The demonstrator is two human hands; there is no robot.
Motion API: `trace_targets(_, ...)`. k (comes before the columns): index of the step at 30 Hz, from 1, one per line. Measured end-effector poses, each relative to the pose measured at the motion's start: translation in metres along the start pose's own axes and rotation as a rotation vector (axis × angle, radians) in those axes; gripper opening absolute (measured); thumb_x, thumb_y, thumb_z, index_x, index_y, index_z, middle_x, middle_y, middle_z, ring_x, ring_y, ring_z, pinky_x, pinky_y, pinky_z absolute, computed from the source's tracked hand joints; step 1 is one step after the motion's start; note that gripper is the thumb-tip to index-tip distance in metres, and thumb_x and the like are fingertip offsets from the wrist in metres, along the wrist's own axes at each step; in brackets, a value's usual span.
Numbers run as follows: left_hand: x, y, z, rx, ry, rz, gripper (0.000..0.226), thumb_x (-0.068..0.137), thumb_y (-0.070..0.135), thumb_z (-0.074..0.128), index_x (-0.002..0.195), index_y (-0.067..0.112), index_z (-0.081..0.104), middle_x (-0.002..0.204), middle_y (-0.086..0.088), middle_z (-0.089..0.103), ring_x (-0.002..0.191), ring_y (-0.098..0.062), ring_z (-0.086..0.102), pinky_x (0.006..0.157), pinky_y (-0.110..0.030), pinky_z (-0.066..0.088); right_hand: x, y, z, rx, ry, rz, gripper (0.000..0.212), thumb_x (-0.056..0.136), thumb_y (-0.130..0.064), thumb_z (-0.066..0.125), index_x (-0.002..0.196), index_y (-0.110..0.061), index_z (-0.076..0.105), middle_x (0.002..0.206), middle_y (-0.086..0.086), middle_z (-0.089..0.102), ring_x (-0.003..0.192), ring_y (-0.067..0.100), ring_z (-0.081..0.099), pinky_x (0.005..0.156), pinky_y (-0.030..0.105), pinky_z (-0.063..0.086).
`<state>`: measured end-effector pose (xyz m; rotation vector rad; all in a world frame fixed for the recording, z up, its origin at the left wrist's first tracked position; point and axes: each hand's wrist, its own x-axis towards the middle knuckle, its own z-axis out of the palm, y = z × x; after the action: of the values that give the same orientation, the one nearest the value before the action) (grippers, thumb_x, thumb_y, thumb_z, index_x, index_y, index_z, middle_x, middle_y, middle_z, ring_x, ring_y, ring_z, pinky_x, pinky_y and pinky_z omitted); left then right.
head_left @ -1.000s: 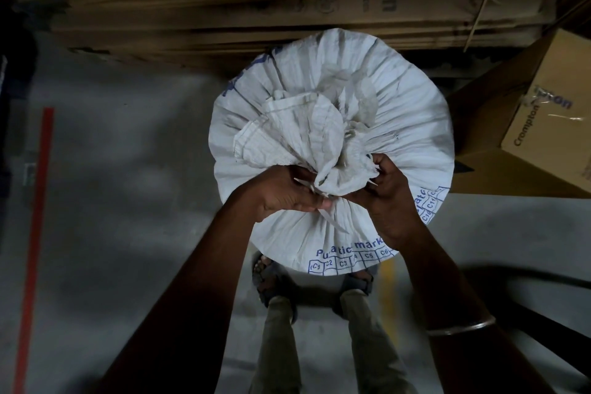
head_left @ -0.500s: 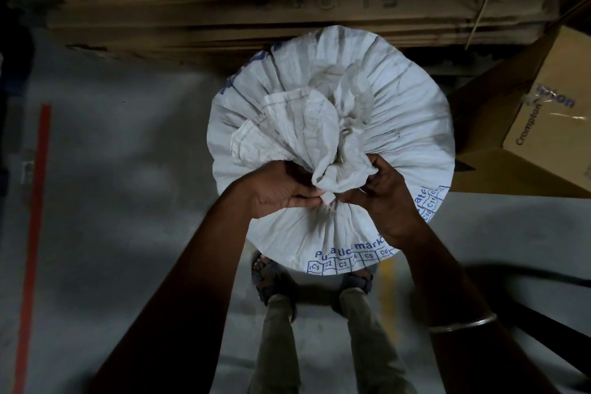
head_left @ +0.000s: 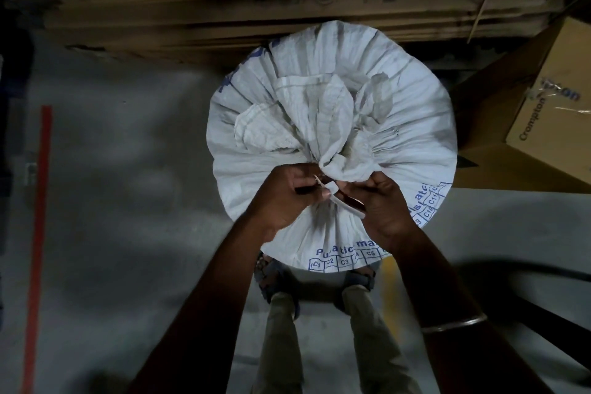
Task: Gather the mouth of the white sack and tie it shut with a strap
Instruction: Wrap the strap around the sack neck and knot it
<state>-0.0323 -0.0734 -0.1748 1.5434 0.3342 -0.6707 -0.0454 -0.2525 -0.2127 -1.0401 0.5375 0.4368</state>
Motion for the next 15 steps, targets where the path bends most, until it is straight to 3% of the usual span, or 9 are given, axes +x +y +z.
trace_targets(2, -0.005, -0.010, 0.013, 0.074, 0.231, 0.096, 0.038, 0.076, 0.005, 0.083, 0.112, 0.007, 0.071, 0.104, -0.004, 0.078, 0.100, -0.012, 0.073, 0.089, -0.027, 0.057, 0.000, 0.001, 0.002, 0.067, -0.004, -0.003, 0.019, 0.066, -0.002, 0.080, 0.072, -0.020, 0.076, 0.068, -0.002, 0.074, 0.069, 0.011, 0.072, 0.069, 0.029, 0.059)
trace_targets(5, -0.017, -0.024, 0.032, 0.058, 0.519, 0.106, 0.026, 0.074, 0.015, 0.086, 0.098, 0.013, 0.076, 0.090, 0.001, 0.079, 0.086, -0.010, 0.075, 0.082, -0.032, 0.061, 0.000, 0.004, 0.002, 0.150, -0.012, 0.025, 0.027, 0.069, 0.001, 0.072, 0.092, -0.011, 0.078, 0.089, 0.006, 0.079, 0.082, 0.019, 0.076, 0.072, 0.028, 0.060)
trace_targets(8, -0.023, -0.032, 0.039, 0.059, 0.556, 0.123, 0.019, 0.083, 0.016, 0.079, 0.102, 0.016, 0.079, 0.095, 0.007, 0.079, 0.090, -0.005, 0.075, 0.087, -0.036, 0.061, -0.001, 0.006, 0.003, 0.158, 0.004, 0.084, 0.035, 0.070, -0.001, 0.074, 0.104, -0.003, 0.071, 0.092, 0.008, 0.079, 0.083, 0.020, 0.076, 0.075, 0.030, 0.061)
trace_targets(12, -0.026, -0.029, 0.042, 0.122, 0.613, 0.202, 0.016, 0.088, 0.013, 0.073, 0.103, 0.013, 0.079, 0.096, 0.007, 0.078, 0.088, 0.007, 0.071, 0.083, -0.018, 0.057, -0.002, 0.005, 0.008, 0.173, 0.058, 0.139, 0.036, 0.074, 0.002, 0.071, 0.110, 0.001, 0.068, 0.093, 0.009, 0.078, 0.083, 0.020, 0.075, 0.080, 0.032, 0.062)
trace_targets(15, -0.022, -0.027, 0.038, 0.247, 0.676, 0.288, 0.011, 0.089, 0.010, 0.071, 0.097, 0.011, 0.078, 0.093, 0.004, 0.077, 0.085, 0.004, 0.070, 0.077, -0.014, 0.055, -0.005, 0.004, 0.015, 0.131, 0.116, 0.183, 0.031, 0.079, 0.004, 0.070, 0.110, 0.005, 0.068, 0.092, 0.011, 0.078, 0.082, 0.020, 0.075, 0.076, 0.029, 0.062)
